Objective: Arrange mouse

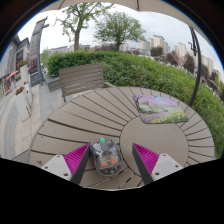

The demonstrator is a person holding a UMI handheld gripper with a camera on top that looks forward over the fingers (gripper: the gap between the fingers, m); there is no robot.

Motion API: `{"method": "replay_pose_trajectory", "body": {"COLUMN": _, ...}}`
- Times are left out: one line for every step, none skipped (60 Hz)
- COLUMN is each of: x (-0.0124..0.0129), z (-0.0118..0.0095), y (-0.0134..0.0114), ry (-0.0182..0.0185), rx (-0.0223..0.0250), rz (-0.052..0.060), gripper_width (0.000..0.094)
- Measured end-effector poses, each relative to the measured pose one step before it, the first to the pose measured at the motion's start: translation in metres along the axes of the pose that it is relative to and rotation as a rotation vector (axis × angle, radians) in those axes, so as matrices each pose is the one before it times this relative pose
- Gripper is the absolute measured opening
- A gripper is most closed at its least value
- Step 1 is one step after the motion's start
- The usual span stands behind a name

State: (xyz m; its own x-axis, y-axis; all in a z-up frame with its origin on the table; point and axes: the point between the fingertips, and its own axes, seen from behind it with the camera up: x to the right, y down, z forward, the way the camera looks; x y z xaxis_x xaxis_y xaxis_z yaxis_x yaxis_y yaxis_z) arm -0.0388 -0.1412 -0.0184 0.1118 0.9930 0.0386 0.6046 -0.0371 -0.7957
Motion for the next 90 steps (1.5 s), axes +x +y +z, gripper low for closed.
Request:
{"method": "replay_pose_trajectory", "body": {"x": 0.00108, "z": -0.00029, "y": 0.00011, "ry": 0.00258, "rx": -0.00183, "rz": 0.0012, "gripper_width": 0.0859}}
{"method": "replay_pose_trajectory", "body": {"x": 0.00106, "z": 0.00008, "y": 0.00021, "ry": 0.00373, "rx": -0.00145, "rz": 0.0019, "gripper_width": 0.0855}}
{"method": "replay_pose_trajectory", "body": {"x": 0.00059, "z": 0.00032, "y": -0.00042, "ry": 0.00022, "rx": -0.00086, "rz": 0.0049, "gripper_width": 0.0852}}
{"method": "replay_pose_trajectory", "body": {"x": 0.00033, "z": 0.00042, "y": -0.00001, "ry": -0.00144, "rx": -0.00248, "rz": 0.0055, "gripper_width": 0.0846}}
{"method": "replay_pose_trajectory", "body": {"x": 0.00006, "z": 0.00055, "y": 0.00031, "ry": -0.00285, "rx": -0.00374, "rz": 0.0062, "gripper_width": 0.0819}}
{"method": "replay_pose_trajectory", "body": {"x": -0.00015, "z": 0.00082, "y": 0.00014, "ry": -0.00431, "rx": -0.00301, "rz": 0.0052, "gripper_width": 0.0750}}
{"method": "replay_pose_trajectory", "body": {"x": -0.00015, "z": 0.00140, "y": 0.00042, "ry": -0.00684, "rx": -0.00498, "rz": 0.0031, "gripper_width": 0.0635}}
{"method": "replay_pose_trajectory", "body": {"x": -0.00024, "z": -0.00060, "y": -0.00063, "ry": -0.00095, "rx": 0.00075, "rz": 0.0030, "gripper_width": 0.0464}}
{"method": "replay_pose_trajectory", "body": {"x": 0.00555, "z": -0.00049, "y": -0.00014, "ry": 0.02171, "rx": -0.00003, "rz": -0.0020, "gripper_width": 0.0461}}
{"method": "replay_pose_trajectory", "body": {"x": 0.00565, "z": 0.00034, "y": 0.00011, "ry": 0.02075, "rx": -0.00298, "rz": -0.0022, "gripper_width": 0.0458}}
{"method": "replay_pose_trajectory", "body": {"x": 0.00452, "z": 0.00057, "y": 0.00057, "ry": 0.01618, "rx": -0.00558, "rz": -0.0048, "gripper_width": 0.0452}}
{"method": "replay_pose_trajectory", "body": {"x": 0.00127, "z": -0.00102, "y": -0.00128, "ry": -0.00285, "rx": -0.00233, "rz": -0.0012, "gripper_width": 0.0436}}
{"method": "replay_pose_trajectory", "body": {"x": -0.00102, "z": 0.00023, "y": 0.00096, "ry": -0.00513, "rx": -0.00675, "rz": 0.0017, "gripper_width": 0.0427}}
{"method": "replay_pose_trajectory", "body": {"x": -0.00065, "z": 0.00038, "y": 0.00074, "ry": -0.00689, "rx": -0.00668, "rz": 0.0043, "gripper_width": 0.0417}}
{"method": "replay_pose_trajectory", "body": {"x": 0.00006, "z": -0.00008, "y": -0.00006, "ry": -0.00569, "rx": -0.00506, "rz": 0.0070, "gripper_width": 0.0410}}
{"method": "replay_pose_trajectory", "body": {"x": 0.00096, "z": -0.00026, "y": -0.00035, "ry": -0.00372, "rx": -0.00541, "rz": 0.0058, "gripper_width": 0.0401}}
{"method": "replay_pose_trajectory", "body": {"x": 0.00273, "z": 0.00025, "y": -0.00093, "ry": -0.00038, "rx": -0.00561, "rz": 0.0014, "gripper_width": 0.0395}}
{"method": "replay_pose_trajectory", "body": {"x": 0.00192, "z": -0.00115, "y": -0.00128, "ry": -0.00030, "rx": -0.00559, "rz": 0.0044, "gripper_width": 0.0395}}
{"method": "replay_pose_trajectory", "body": {"x": 0.00223, "z": -0.00139, "y": -0.00228, "ry": -0.00109, "rx": -0.00392, "rz": 0.0064, "gripper_width": 0.0396}}
{"method": "replay_pose_trajectory", "body": {"x": 0.00246, "z": -0.00189, "y": -0.00352, "ry": -0.00222, "rx": -0.00217, "rz": 0.0108, "gripper_width": 0.0395}}
{"method": "replay_pose_trajectory", "body": {"x": 0.00222, "z": -0.00283, "y": -0.00446, "ry": -0.00354, "rx": -0.00112, "rz": 0.0140, "gripper_width": 0.0392}}
{"method": "replay_pose_trajectory", "body": {"x": 0.00135, "z": 0.00198, "y": -0.00429, "ry": -0.00332, "rx": 0.00306, "rz": 0.0128, "gripper_width": 0.0392}}
{"method": "replay_pose_trajectory", "body": {"x": 0.00316, "z": -0.00366, "y": -0.00775, "ry": -0.00602, "rx": 0.00440, "rz": 0.0129, "gripper_width": 0.0393}}
{"method": "replay_pose_trajectory", "body": {"x": 0.00271, "z": -0.00364, "y": -0.00906, "ry": -0.00647, "rx": 0.00772, "rz": 0.0121, "gripper_width": 0.0392}}
{"method": "replay_pose_trajectory", "body": {"x": 0.00305, "z": -0.00361, "y": -0.01016, "ry": -0.00524, "rx": 0.00994, "rz": 0.0112, "gripper_width": 0.0392}}
{"method": "replay_pose_trajectory", "body": {"x": 0.00377, "z": -0.00313, "y": -0.01096, "ry": -0.00331, "rx": 0.01067, "rz": 0.0101, "gripper_width": 0.0392}}
{"method": "replay_pose_trajectory", "body": {"x": 0.00451, "z": -0.00264, "y": -0.01145, "ry": -0.00143, "rx": 0.01037, "rz": 0.0073, "gripper_width": 0.0393}}
{"method": "replay_pose_trajectory", "body": {"x": 0.00460, "z": 0.00199, "y": -0.01176, "ry": 0.00252, "rx": 0.00913, "rz": 0.0039, "gripper_width": 0.0392}}
{"method": "replay_pose_trajectory", "body": {"x": 0.00557, "z": -0.00099, "y": -0.01192, "ry": 0.00091, "rx": 0.00965, "rz": 0.0028, "gripper_width": 0.0393}}
{"method": "replay_pose_trajectory", "body": {"x": 0.00595, "z": 0.00011, "y": -0.01204, "ry": 0.00125, "rx": 0.00864, "rz": 0.0016, "gripper_width": 0.0393}}
{"method": "replay_pose_trajectory", "body": {"x": 0.00616, "z": 0.00118, "y": -0.01187, "ry": 0.00100, "rx": 0.00717, "rz": 0.0011, "gripper_width": 0.0392}}
{"method": "replay_pose_trajectory", "body": {"x": 0.00622, "z": 0.00337, "y": -0.01235, "ry": 0.00065, "rx": 0.00579, "rz": 0.0034, "gripper_width": 0.0391}}
{"method": "replay_pose_trajectory", "body": {"x": 0.00649, "z": 0.00295, "y": -0.01132, "ry": 0.00090, "rx": 0.00581, "rz": 0.0031, "gripper_width": 0.0391}}
{"method": "replay_pose_trajectory", "body": {"x": 0.00669, "z": 0.00382, "y": -0.01105, "ry": 0.00007, "rx": 0.00544, "rz": 0.0020, "gripper_width": 0.0392}}
{"method": "replay_pose_trajectory", "body": {"x": 0.00671, "z": 0.00463, "y": -0.01030, "ry": -0.00104, "rx": 0.00454, "rz": -0.0002, "gripper_width": 0.0391}}
{"method": "replay_pose_trajectory", "body": {"x": 0.00707, "z": 0.00423, "y": -0.00909, "ry": -0.00152, "rx": 0.00472, "rz": -0.0019, "gripper_width": 0.0392}}
{"method": "replay_pose_trajectory", "body": {"x": 0.00782, "z": 0.01057, "y": -0.00916, "ry": 0.00162, "rx": 0.00492, "rz": 0.0001, "gripper_width": 0.0392}}
{"method": "replay_pose_trajectory", "body": {"x": 0.00831, "z": 0.00672, "y": -0.00758, "ry": 0.00383, "rx": 0.00388, "rz": 0.0027, "gripper_width": 0.0391}}
{"method": "replay_pose_trajectory", "body": {"x": 0.00921, "z": 0.00775, "y": -0.00664, "ry": 0.00713, "rx": 0.00213, "rz": 0.0038, "gripper_width": 0.0391}}
{"method": "replay_pose_trajectory", "body": {"x": 0.00946, "z": 0.00853, "y": -0.00534, "ry": 0.01015, "rx": 0.00010, "rz": 0.0027, "gripper_width": 0.0392}}
{"method": "replay_pose_trajectory", "body": {"x": 0.00956, "z": 0.00929, "y": -0.00371, "ry": 0.01215, "rx": -0.00315, "rz": -0.0002, "gripper_width": 0.0392}}
{"method": "replay_pose_trajectory", "body": {"x": 0.00969, "z": 0.00999, "y": -0.00264, "ry": 0.01404, "rx": -0.00538, "rz": -0.0041, "gripper_width": 0.0392}}
{"method": "replay_pose_trajectory", "body": {"x": 0.00871, "z": 0.00683, "y": -0.00248, "ry": 0.01399, "rx": -0.00342, "rz": -0.0059, "gripper_width": 0.0392}}
{"method": "replay_pose_trajectory", "body": {"x": 0.00858, "z": 0.01082, "y": -0.00147, "ry": 0.01443, "rx": -0.00439, "rz": -0.0043, "gripper_width": 0.0392}}
{"method": "replay_pose_trajectory", "body": {"x": 0.00730, "z": 0.01149, "y": -0.00059, "ry": 0.01068, "rx": -0.00354, "rz": -0.0012, "gripper_width": 0.0392}}
{"method": "replay_pose_trajectory", "body": {"x": 0.00594, "z": 0.01202, "y": 0.00005, "ry": 0.00672, "rx": -0.00273, "rz": 0.0013, "gripper_width": 0.0392}}
{"method": "replay_pose_trajectory", "body": {"x": 0.00484, "z": 0.01183, "y": 0.00099, "ry": 0.00269, "rx": -0.00351, "rz": 0.0017, "gripper_width": 0.0392}}
{"method": "replay_pose_trajectory", "body": {"x": 0.00392, "z": 0.01140, "y": 0.00268, "ry": -0.00066, "rx": -0.00720, "rz": 0.0011, "gripper_width": 0.0392}}
{"method": "replay_pose_trajectory", "body": {"x": 0.00533, "z": 0.00464, "y": 0.00444, "ry": -0.00388, "rx": -0.01015, "rz": 0.0015, "gripper_width": 0.0393}}
{"method": "replay_pose_trajectory", "body": {"x": 0.00109, "z": 0.01091, "y": 0.00482, "ry": -0.00650, "rx": -0.01484, "rz": 0.0051, "gripper_width": 0.0395}}
{"method": "replay_pose_trajectory", "body": {"x": 0.00050, "z": 0.01008, "y": 0.00503, "ry": -0.00870, "rx": -0.01592, "rz": 0.0049, "gripper_width": 0.0397}}
{"method": "replay_pose_trajectory", "body": {"x": 0.00015, "z": 0.00950, "y": 0.00481, "ry": -0.00905, "rx": -0.01477, "rz": 0.0023, "gripper_width": 0.0402}}
{"method": "replay_pose_trajectory", "body": {"x": 0.00056, "z": 0.00899, "y": 0.00471, "ry": -0.00760, "rx": -0.01281, "rz": 0.0002, "gripper_width": 0.0408}}
{"method": "replay_pose_trajectory", "body": {"x": 0.00172, "z": 0.00426, "y": 0.00510, "ry": -0.00407, "rx": -0.00973, "rz": -0.0006, "gripper_width": 0.0423}}
{"method": "replay_pose_trajectory", "body": {"x": 0.00099, "z": 0.00706, "y": 0.00462, "ry": -0.00334, "rx": -0.01343, "rz": -0.0004, "gripper_width": 0.0436}}
{"method": "replay_pose_trajectory", "body": {"x": 0.00039, "z": 0.00622, "y": 0.00494, "ry": -0.00419, "rx": -0.01599, "rz": -0.0020, "gripper_width": 0.0447}}
{"method": "replay_pose_trajectory", "body": {"x": 0.00013, "z": 0.00533, "y": 0.00486, "ry": -0.00451, "rx": -0.01668, "rz": -0.0036, "gripper_width": 0.0460}}
{"method": "replay_pose_trajectory", "body": {"x": -0.00009, "z": 0.00383, "y": 0.00571, "ry": -0.00302, "rx": -0.02008, "rz": -0.0051, "gripper_width": 0.0479}}
{"method": "replay_pose_trajectory", "body": {"x": 0.00134, "z": 0.00094, "y": -0.00558, "ry": 0.00416, "rx": 0.02499, "rz": -0.0101, "gripper_width": 0.0493}}
{"method": "replay_pose_trajectory", "body": {"x": -0.00165, "z": -0.00109, "y": -0.00401, "ry": -0.00818, "rx": 0.02318, "rz": -0.0158, "gripper_width": 0.0515}}
{"method": "replay_pose_trajectory", "body": {"x": -0.00018, "z": -0.00134, "y": -0.00166, "ry": -0.00046, "rx": 0.00879, "rz": -0.0086, "gripper_width": 0.0569}}
{"method": "replay_pose_trajectory", "body": {"x": -0.00012, "z": -0.00217, "y": -0.00049, "ry": 0.00168, "rx": 0.00022, "rz": -0.0053, "gripper_width": 0.0647}}
{"method": "replay_pose_trajectory", "body": {"x": -0.00142, "z": -0.00272, "y": 0.00008, "ry": -0.00334, "rx": -0.00146, "rz": -0.0050, "gripper_width": 0.0748}}
{"method": "replay_pose_trajectory", "body": {"x": -0.00555, "z": -0.00387, "y": -0.00410, "ry": -0.00295, "rx": -0.00442, "rz": -0.0039, "gripper_width": 0.0854}}
{"method": "replay_pose_trajectory", "body": {"x": 0.00238, "z": 0.00135, "y": 0.00318, "ry": -0.00244, "rx": -0.00335, "rz": -0.0029, "gripper_width": 0.0849}}
{"method": "replay_pose_trajectory", "body": {"x": -0.00069, "z": -0.00418, "y": 0.00144, "ry": -0.00352, "rx": -0.00496, "rz": -0.0059, "gripper_width": 0.0826}}
{"method": "replay_pose_trajectory", "body": {"x": -0.00058, "z": -0.00573, "y": 0.00100, "ry": -0.00218, "rx": -0.00412, "rz": -0.0049, "gripper_width": 0.0824}}
{"method": "replay_pose_trajectory", "body": {"x": -0.00065, "z": -0.00671, "y": 0.00024, "ry": -0.00177, "rx": -0.00064, "rz": -0.0032, "gripper_width": 0.0830}}
{"method": "replay_pose_trajectory", "body": {"x": -0.00031, "z": -0.00755, "y": -0.00023, "ry": -0.00080, "rx": 0.00121, "rz": -0.0029, "gripper_width": 0.0841}}
{"method": "replay_pose_trajectory", "body": {"x": 0.00024, "z": -0.00870, "y": -0.00008, "ry": 0.00155, "rx": 0.00084, "rz": -0.0035, "gripper_width": 0.0851}}
{"method": "replay_pose_trajectory", "body": {"x": -0.00418, "z": -0.01773, "y": 0.00189, "ry": 0.00294, "rx": -0.00173, "rz": -0.0056, "gripper_width": 0.0857}}
{"method": "replay_pose_trajectory", "body": {"x": 0.00349, "z": -0.00264, "y": 0.00116, "ry": 0.00322, "rx": -0.00727, "rz": -0.0031, "gripper_width": 0.0856}}
{"method": "replay_pose_trajectory", "body": {"x": 0.00160, "z": -0.01049, "y": 0.00205, "ry": 0.00482, "rx": -0.00721, "rz": -0.0041, "gripper_width": 0.0853}}
{"method": "replay_pose_trajectory", "body": {"x": 0.00163, "z": -0.01148, "y": 0.00292, "ry": 0.00424, "rx": -0.00846, "rz": -0.0044, "gripper_width": 0.0853}}
{"method": "replay_pose_trajectory", "body": {"x": 0.00150, "z": -0.01238, "y": 0.00351, "ry": 0.00425, "rx": -0.00859, "rz": -0.0039, "gripper_width": 0.0853}}
{"method": "replay_pose_trajectory", "body": {"x": 0.00155, "z": -0.01258, "y": 0.00342, "ry": 0.00377, "rx": -0.00709, "rz": -0.0030, "gripper_width": 0.0853}}
{"method": "replay_pose_trajectory", "body": {"x": -0.00009, "z": -0.01562, "y": 0.00387, "ry": 0.00126, "rx": -0.00299, "rz": -0.0021, "gripper_width": 0.0855}}
{"method": "replay_pose_trajectory", "body": {"x": 0.00058, "z": -0.01338, "y": 0.00305, "ry": -0.00038, "rx": -0.00221, "rz": -0.0020, "gripper_width": 0.0855}}
{"method": "replay_pose_trajectory", "body": {"x": 0.00030, "z": -0.01310, "y": 0.00328, "ry": -0.00197, "rx": -0.00218, "rz": -0.0017, "gripper_width": 0.0855}}
{"method": "replay_pose_trajectory", "body": {"x": 0.00045, "z": -0.01285, "y": 0.00426, "ry": -0.00224, "rx": -0.00497, "rz": -0.0010, "gripper_width": 0.0855}}
{"method": "replay_pose_trajectory", "body": {"x": 0.00033, "z": -0.01314, "y": 0.00554, "ry": -0.00182, "rx": -0.00833, "rz": 0.0010, "gripper_width": 0.0855}}
{"method": "replay_pose_trajectory", "body": {"x": 0.00040, "z": -0.01329, "y": 0.00601, "ry": -0.00051, "rx": -0.01040, "rz": 0.0032, "gripper_width": 0.0854}}
{"method": "replay_pose_trajectory", "body": {"x": -0.00004, "z": -0.01629, "y": 0.00561, "ry": -0.00033, "rx": -0.01031, "rz": 0.0029, "gripper_width": 0.0854}}
{"method": "replay_pose_trajectory", "body": {"x": 0.00033, "z": -0.01293, "y": 0.00647, "ry": -0.00158, "rx": -0.01009, "rz": 0.0020, "gripper_width": 0.0854}}
{"method": "replay_pose_trajectory", "body": {"x": 0.00026, "z": -0.01260, "y": 0.00633, "ry": -0.00298, "rx": -0.00880, "rz": -0.0002, "gripper_width": 0.0855}}
{"method": "replay_pose_trajectory", "body": {"x": 0.00019, "z": -0.01198, "y": 0.00623, "ry": -0.00281, "rx": -0.00753, "rz": -0.0012, "gripper_width": 0.0854}}
{"method": "replay_pose_trajectory", "body": {"x": -0.00057, "z": -0.01129, "y": 0.00537, "ry": -0.00041, "rx": -0.00625, "rz": -0.0023, "gripper_width": 0.0856}}
{"method": "replay_pose_trajectory", "body": {"x": 0.00108, "z": -0.00991, "y": 0.00657, "ry": 0.00024, "rx": -0.00579, "rz": -0.0021, "gripper_width": 0.0855}}
{"method": "replay_pose_trajectory", "body": {"x": 0.00052, "z": -0.01013, "y": 0.00593, "ry": 0.00040, "rx": -0.00552, "rz": -0.0024, "gripper_width": 0.0853}}
{"method": "replay_pose_trajectory", "body": {"x": 0.00055, "z": -0.00986, "y": 0.00589, "ry": -0.00018, "rx": -0.00582, "rz": -0.0038, "gripper_width": 0.0855}}
